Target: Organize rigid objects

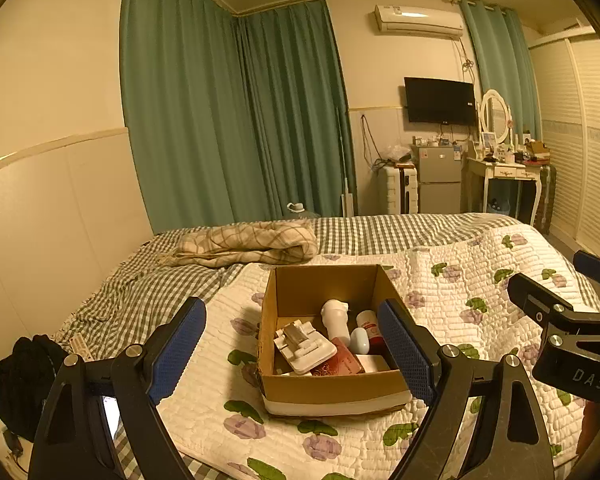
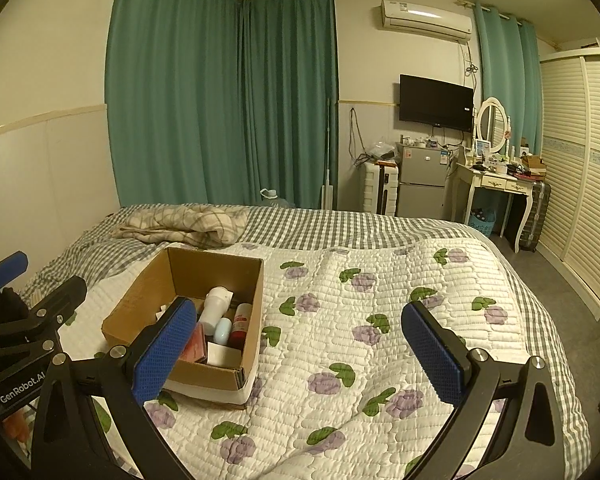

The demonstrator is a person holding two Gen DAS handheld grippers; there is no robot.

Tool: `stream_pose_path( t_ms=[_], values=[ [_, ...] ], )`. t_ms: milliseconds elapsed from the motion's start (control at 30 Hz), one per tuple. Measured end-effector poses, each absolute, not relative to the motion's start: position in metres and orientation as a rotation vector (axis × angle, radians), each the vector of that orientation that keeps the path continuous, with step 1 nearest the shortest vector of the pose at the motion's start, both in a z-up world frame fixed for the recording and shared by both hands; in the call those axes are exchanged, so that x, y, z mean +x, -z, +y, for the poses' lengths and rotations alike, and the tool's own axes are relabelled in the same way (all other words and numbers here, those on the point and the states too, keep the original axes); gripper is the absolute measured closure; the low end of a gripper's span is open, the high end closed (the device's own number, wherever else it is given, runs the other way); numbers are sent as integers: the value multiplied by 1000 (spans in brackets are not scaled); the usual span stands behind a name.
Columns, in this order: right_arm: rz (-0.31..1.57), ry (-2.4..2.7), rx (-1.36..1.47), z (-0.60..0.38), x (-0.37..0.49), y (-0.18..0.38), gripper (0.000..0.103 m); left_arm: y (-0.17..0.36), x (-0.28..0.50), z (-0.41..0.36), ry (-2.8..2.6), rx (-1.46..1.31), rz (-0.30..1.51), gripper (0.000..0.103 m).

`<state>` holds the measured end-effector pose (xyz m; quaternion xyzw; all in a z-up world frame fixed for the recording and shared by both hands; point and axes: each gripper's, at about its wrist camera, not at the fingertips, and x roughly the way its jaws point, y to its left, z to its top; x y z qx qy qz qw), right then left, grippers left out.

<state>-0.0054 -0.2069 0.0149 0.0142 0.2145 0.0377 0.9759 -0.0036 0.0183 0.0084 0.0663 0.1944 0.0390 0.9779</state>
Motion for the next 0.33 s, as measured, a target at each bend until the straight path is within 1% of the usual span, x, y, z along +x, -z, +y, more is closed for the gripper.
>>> stream_pose_path(
  t_ms=[333],
  values=[
    [433,-77,29,-207,-6,-14,0,-8,-5,18,-69,131,398,12]
  ],
)
